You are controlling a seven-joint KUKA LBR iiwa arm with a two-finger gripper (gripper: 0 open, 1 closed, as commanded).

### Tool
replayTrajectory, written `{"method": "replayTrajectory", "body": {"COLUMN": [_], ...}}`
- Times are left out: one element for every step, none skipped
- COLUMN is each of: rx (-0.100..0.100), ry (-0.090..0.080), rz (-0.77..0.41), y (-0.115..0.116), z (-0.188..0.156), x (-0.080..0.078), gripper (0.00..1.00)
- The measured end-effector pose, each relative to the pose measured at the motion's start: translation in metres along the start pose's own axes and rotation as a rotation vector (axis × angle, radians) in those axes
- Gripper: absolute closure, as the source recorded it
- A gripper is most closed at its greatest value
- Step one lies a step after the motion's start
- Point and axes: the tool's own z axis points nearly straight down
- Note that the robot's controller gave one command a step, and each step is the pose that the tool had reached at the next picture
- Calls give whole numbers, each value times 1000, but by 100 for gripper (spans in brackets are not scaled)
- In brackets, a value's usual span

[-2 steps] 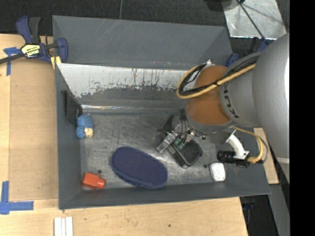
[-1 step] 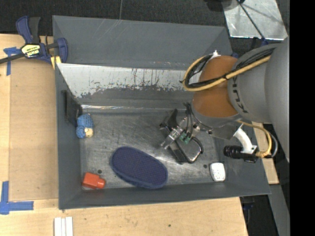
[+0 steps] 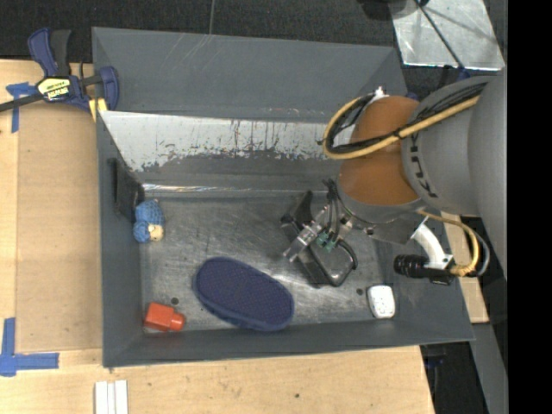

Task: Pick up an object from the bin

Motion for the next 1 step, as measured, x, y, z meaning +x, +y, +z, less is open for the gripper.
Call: {"method": "replayTrajectory", "body": {"rx": [-4], "ry": [-3], "rz": [-3], "y": [-1], "z": [-73], "x": [0], "gripper": [100]}}
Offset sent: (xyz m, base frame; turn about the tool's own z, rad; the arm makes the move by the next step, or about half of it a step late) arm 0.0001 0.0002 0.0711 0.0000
